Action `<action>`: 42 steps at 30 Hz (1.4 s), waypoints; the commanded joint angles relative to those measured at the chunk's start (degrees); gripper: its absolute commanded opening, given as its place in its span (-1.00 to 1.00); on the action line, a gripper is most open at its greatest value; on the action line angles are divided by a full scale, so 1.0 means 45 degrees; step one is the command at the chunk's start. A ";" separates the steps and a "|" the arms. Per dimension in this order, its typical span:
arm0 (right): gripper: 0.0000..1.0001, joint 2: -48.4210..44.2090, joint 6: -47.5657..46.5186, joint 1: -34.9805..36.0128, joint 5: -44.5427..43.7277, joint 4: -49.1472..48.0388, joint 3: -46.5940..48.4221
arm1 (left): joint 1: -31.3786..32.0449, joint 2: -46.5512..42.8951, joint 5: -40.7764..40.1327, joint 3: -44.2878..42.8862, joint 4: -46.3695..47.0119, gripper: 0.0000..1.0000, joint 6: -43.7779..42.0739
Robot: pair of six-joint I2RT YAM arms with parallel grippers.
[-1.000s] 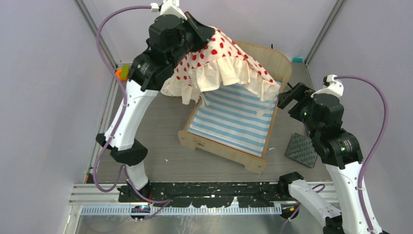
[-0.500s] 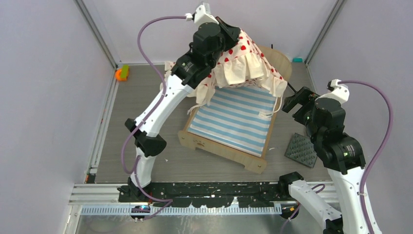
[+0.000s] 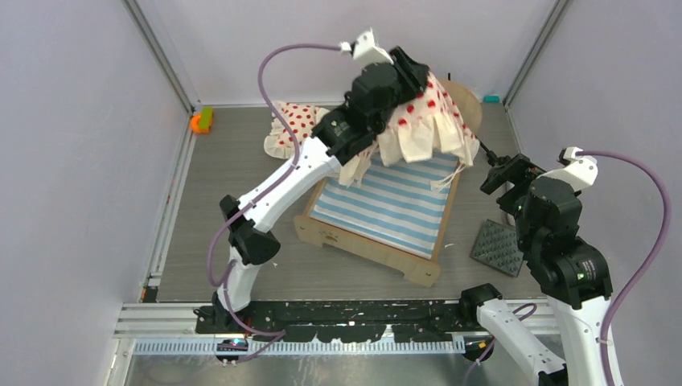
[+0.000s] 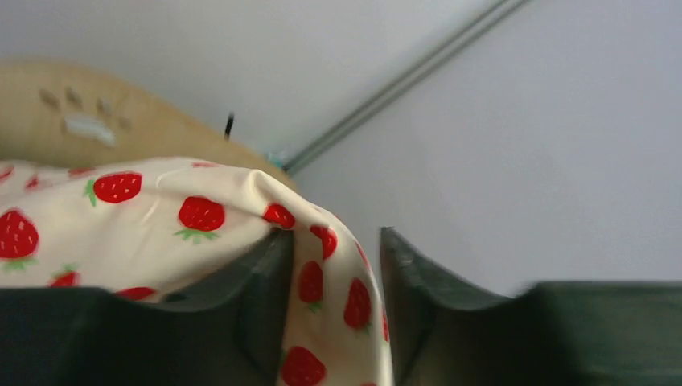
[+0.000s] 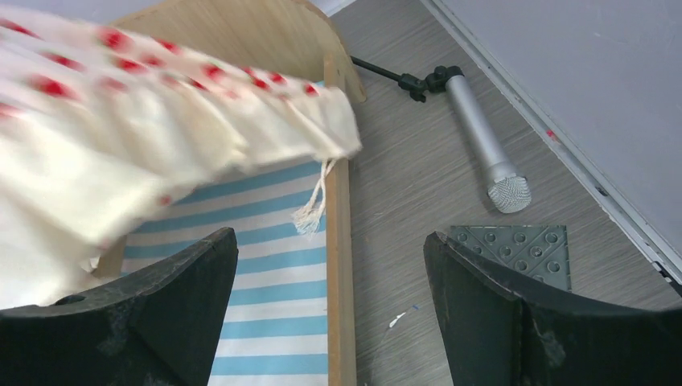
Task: Set up the pet bed
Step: Place the mattress on the bed frame, then adjust the mattress on the bed frame.
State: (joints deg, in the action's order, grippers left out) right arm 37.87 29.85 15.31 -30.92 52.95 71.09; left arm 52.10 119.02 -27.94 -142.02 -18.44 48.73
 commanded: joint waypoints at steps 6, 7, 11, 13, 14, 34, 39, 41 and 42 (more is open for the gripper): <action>0.80 0.0253 -0.0164 -0.0004 -0.0105 0.0336 0.0164 | 0.1206 -0.1869 -0.1590 0.2901 -0.3402 0.97 -0.2331; 0.81 0.0266 -0.0140 -0.0004 -0.0044 0.0374 0.0162 | 0.1198 -0.1934 -0.1672 0.2711 -0.4128 0.99 -0.2574; 0.81 0.0461 -0.0241 -0.0006 0.0949 0.0440 0.0100 | 0.1188 -0.2919 -0.2471 0.2837 -0.6409 0.99 -0.3610; 0.80 0.0715 -0.0381 -0.0005 0.1839 0.0624 0.0081 | 0.1102 -0.3717 -0.2802 0.3531 -0.6942 0.99 -0.4162; 0.80 0.0889 -0.0451 -0.0004 0.2303 0.0720 0.0053 | 0.1031 -0.4098 -0.2712 0.3942 -0.7167 0.99 -0.4371; 0.87 0.0515 0.2185 -0.0004 0.8229 -0.2968 -0.5106 | -0.3282 -0.8505 0.5267 1.4090 -0.4090 0.86 -0.3874; 0.87 0.0629 0.3092 -0.0004 0.7967 -0.4918 -0.6458 | -0.3290 -0.8465 0.6018 1.4670 -0.2931 0.82 -0.3369; 0.87 0.0793 0.3269 -0.0007 0.7700 -0.5188 -0.6625 | -0.3291 -0.8513 0.5997 1.5068 -0.2435 0.81 -0.3151; 0.87 0.0876 0.3333 -0.0004 0.7523 -0.5236 -0.6668 | -0.3280 -0.8416 0.5951 1.5164 -0.2293 0.81 -0.3001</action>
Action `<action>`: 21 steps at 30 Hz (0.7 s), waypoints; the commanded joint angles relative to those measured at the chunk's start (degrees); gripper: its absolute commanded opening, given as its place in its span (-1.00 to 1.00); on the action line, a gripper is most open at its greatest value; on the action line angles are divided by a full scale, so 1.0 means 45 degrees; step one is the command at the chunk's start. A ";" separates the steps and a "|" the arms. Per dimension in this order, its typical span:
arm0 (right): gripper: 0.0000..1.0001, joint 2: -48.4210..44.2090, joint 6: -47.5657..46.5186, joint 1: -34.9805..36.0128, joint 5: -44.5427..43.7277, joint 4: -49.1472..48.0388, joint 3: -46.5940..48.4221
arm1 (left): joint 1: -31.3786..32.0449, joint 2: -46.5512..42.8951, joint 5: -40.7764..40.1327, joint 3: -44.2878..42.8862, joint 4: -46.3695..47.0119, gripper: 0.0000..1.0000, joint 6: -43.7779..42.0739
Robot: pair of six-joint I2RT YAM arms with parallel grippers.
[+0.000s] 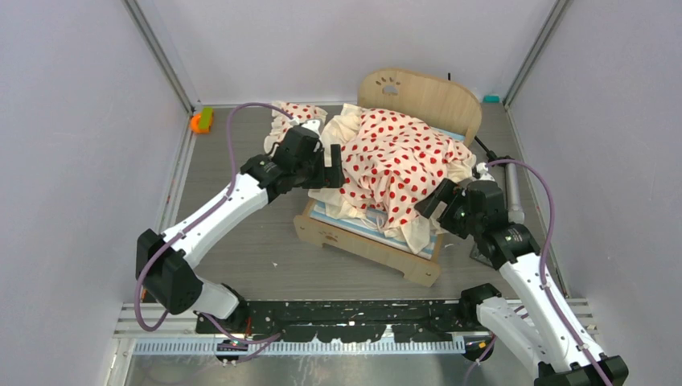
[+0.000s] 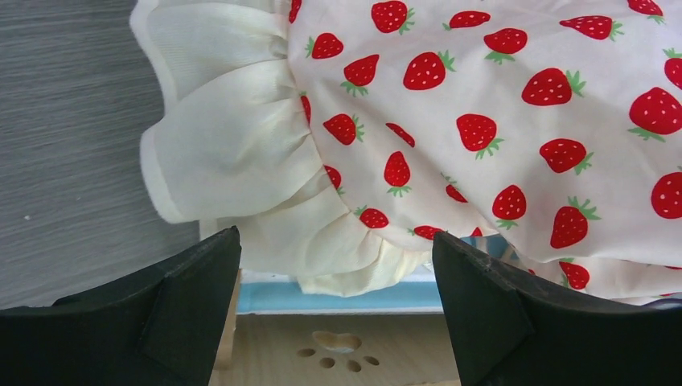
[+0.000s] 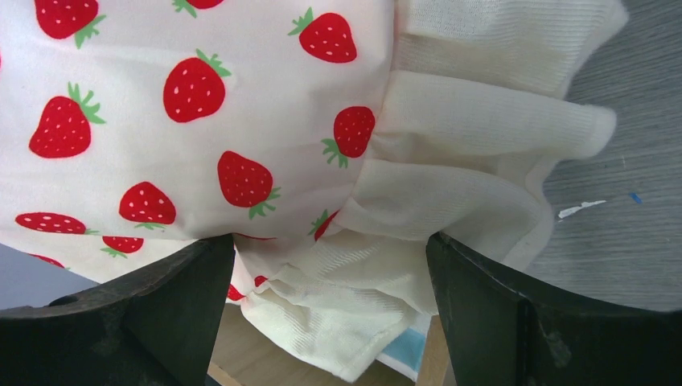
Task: Set up the pet bed
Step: Adjust the mattress on the bed frame.
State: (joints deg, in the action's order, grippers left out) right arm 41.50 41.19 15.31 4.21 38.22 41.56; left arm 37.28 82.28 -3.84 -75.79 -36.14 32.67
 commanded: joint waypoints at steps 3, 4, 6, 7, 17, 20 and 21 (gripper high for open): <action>0.87 0.0273 0.1020 -0.0003 -0.0743 -0.2159 -0.0231 | 0.0016 0.0307 0.0619 0.0657 0.1947 0.79 0.1040; 0.87 0.0320 0.1117 -0.0004 -0.0801 -0.2315 -0.0298 | 0.0032 0.0563 0.0665 0.0720 0.2029 0.77 0.1173; 0.87 0.0329 0.1283 -0.0016 -0.0842 -0.2670 -0.0490 | 0.0046 0.0930 0.0722 0.0938 0.2262 0.75 0.1431; 0.87 0.0358 0.1370 -0.0005 -0.0882 -0.2775 -0.0555 | 0.0038 0.1090 0.0776 0.1072 0.2529 0.74 0.1579; 0.56 0.0653 0.1624 -0.0014 -0.1383 -0.3352 -0.0930 | 0.0215 0.2275 0.1462 0.1311 0.3958 0.44 0.2470; 0.22 0.0702 0.1614 -0.0004 -0.1490 -0.3285 -0.0828 | 0.0224 0.2352 0.1538 0.1314 0.4098 0.03 0.2545; 0.11 0.0701 0.1536 -0.0004 -0.1566 -0.3193 -0.0741 | 0.0216 0.2298 0.1475 0.1315 0.4097 -0.14 0.2526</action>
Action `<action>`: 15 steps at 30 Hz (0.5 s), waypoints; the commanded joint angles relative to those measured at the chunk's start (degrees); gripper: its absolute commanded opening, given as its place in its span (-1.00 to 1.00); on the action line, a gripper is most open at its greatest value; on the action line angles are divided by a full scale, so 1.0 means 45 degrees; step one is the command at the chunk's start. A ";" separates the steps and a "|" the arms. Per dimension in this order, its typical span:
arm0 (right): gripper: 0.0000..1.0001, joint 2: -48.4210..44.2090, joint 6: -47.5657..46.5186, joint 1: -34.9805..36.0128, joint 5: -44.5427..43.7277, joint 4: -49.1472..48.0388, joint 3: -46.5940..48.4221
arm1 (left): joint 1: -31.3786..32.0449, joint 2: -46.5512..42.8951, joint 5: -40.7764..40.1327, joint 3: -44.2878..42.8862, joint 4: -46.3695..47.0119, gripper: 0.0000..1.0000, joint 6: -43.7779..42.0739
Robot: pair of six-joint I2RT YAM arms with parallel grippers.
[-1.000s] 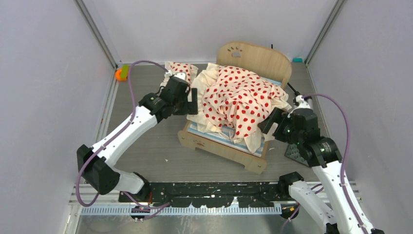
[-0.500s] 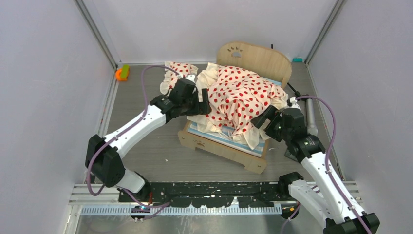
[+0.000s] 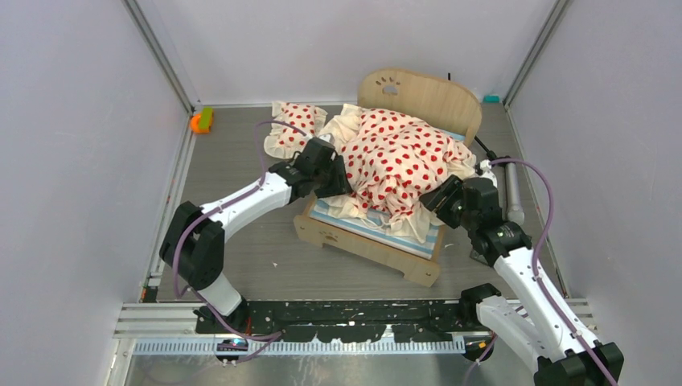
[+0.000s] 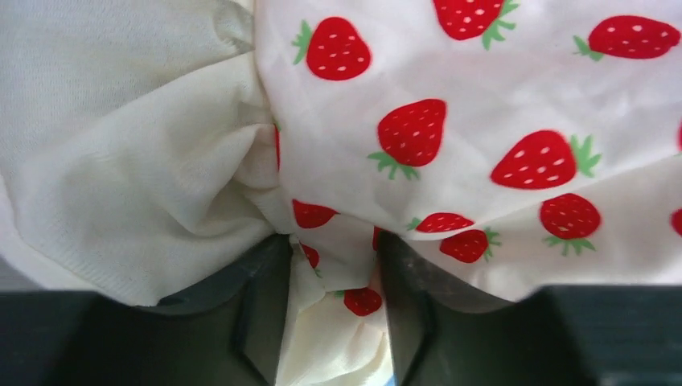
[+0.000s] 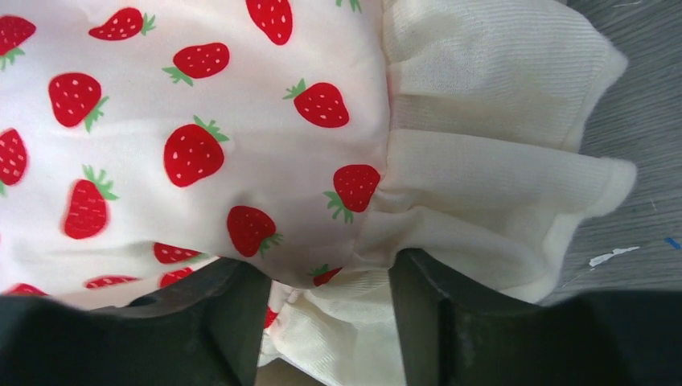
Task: Set up the pet bed
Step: Adjust the mattress on the bed frame.
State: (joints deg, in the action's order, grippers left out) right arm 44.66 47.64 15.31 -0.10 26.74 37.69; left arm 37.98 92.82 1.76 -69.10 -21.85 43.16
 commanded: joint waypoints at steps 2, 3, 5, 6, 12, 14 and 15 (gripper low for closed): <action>-0.16 -0.0011 -0.0063 -0.0008 -0.0847 -0.0369 0.0386 | 0.0057 -0.0236 0.0072 -0.0215 0.0868 -0.48 0.0133; -0.28 -0.0012 -0.0137 -0.0004 -0.0997 -0.0185 0.0537 | 0.0057 -0.0352 -0.0033 -0.0280 0.0811 -0.64 0.0033; -0.47 -0.0055 -0.0427 -0.0004 -0.1335 0.0252 0.0945 | 0.0042 -0.0599 -0.0280 -0.0581 0.0352 -0.96 -0.0291; -0.54 -0.0071 -0.0570 -0.0004 -0.1461 0.0510 0.1202 | 0.0033 -0.0739 -0.0604 -0.0804 0.0068 -1.00 -0.0452; -0.69 -0.0048 -0.1708 -0.0009 -0.1833 0.2326 0.2879 | -0.0203 -0.1956 -0.1603 -0.2318 -0.1736 -1.00 -0.1856; -0.69 -0.0040 -0.2107 -0.0009 -0.1815 0.2975 0.3419 | -0.0312 -0.2297 -0.1794 -0.2892 -0.2336 -1.00 -0.2467; -0.69 -0.0028 -0.2326 -0.0007 -0.1787 0.3260 0.3672 | -0.0346 -0.2429 -0.1814 -0.3207 -0.2629 -1.00 -0.2828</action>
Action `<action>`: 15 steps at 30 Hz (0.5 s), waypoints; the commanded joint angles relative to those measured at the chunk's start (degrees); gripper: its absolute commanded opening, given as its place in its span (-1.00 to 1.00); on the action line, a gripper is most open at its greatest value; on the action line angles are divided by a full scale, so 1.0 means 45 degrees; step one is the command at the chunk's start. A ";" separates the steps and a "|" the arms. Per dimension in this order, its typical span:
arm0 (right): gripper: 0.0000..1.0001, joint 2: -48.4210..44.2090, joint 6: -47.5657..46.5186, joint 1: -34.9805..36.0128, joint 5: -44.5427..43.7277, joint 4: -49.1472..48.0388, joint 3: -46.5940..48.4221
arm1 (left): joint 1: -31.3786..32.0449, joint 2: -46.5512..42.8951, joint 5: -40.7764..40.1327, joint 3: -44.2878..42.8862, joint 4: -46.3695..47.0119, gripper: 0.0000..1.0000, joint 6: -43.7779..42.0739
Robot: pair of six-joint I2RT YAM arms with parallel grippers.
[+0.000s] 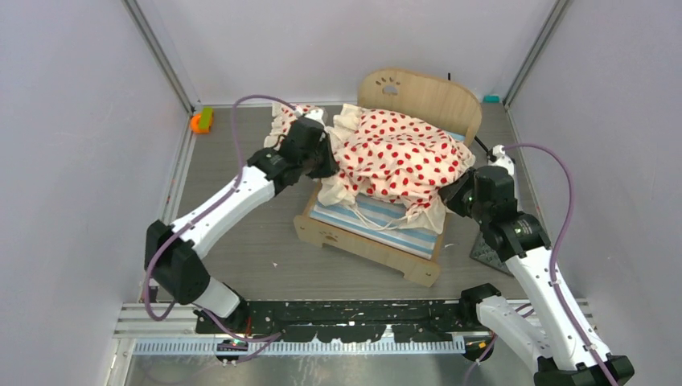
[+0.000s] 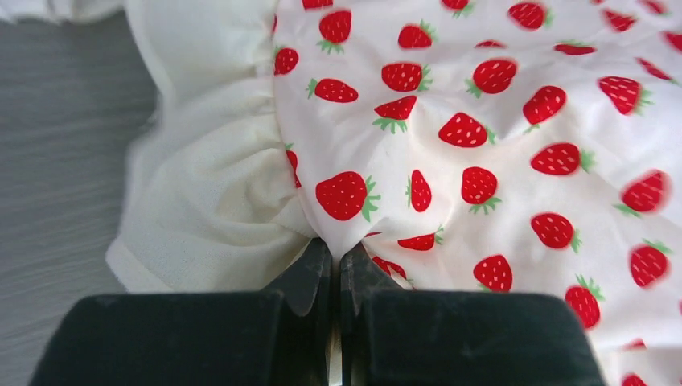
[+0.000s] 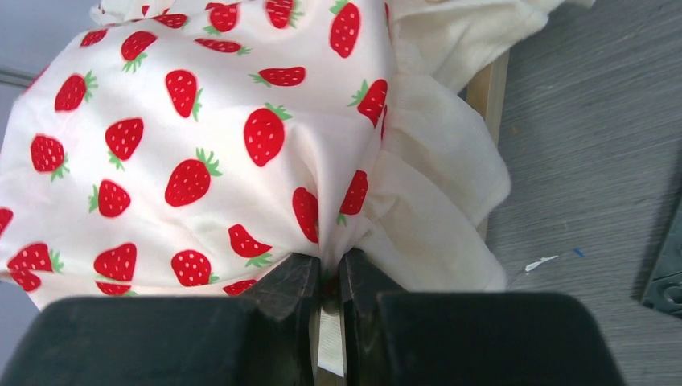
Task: Set up the pet bed
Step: Adjust the mattress on the bed frame.
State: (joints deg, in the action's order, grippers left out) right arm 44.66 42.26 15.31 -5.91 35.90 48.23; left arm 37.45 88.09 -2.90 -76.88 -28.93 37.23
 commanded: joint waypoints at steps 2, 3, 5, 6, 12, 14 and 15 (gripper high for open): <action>-0.69 0.0015 -0.1563 -0.0015 -0.0307 0.1781 0.1853 | -0.0251 -0.1482 -0.0783 -0.2280 -0.1714 -1.00 -0.2268; -0.68 0.0035 -0.1738 -0.0005 -0.0222 0.2004 0.2097 | -0.0251 -0.1470 -0.0775 -0.2643 -0.2055 -1.00 -0.2645; -0.65 0.0122 -0.2085 -0.0004 -0.0198 0.2526 0.2540 | -0.0250 -0.1407 -0.0833 -0.3240 -0.2670 -1.00 -0.3424; -0.63 0.0159 -0.2235 -0.0004 -0.0255 0.2786 0.2769 | -0.0243 -0.1370 -0.0999 -0.3485 -0.2927 -1.00 -0.3740; -0.57 0.0627 -0.3013 -0.0014 -0.1113 0.4293 0.3706 | -0.0341 -0.1225 -0.1404 -0.4247 -0.3711 -1.00 -0.4679; -0.57 0.0787 -0.3186 -0.0007 -0.1371 0.4733 0.3965 | -0.0348 -0.1232 -0.1247 -0.4465 -0.3937 -1.00 -0.4861; -0.57 0.0859 -0.3284 -0.0004 -0.1446 0.4934 0.4084 | -0.0351 -0.1275 -0.1160 -0.4508 -0.4045 -1.00 -0.4945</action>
State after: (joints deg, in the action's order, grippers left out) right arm 47.55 31.22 15.31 -8.14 52.49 63.18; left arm 36.53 82.98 -6.66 -93.73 -43.83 19.38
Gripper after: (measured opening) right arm 0.213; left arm 0.024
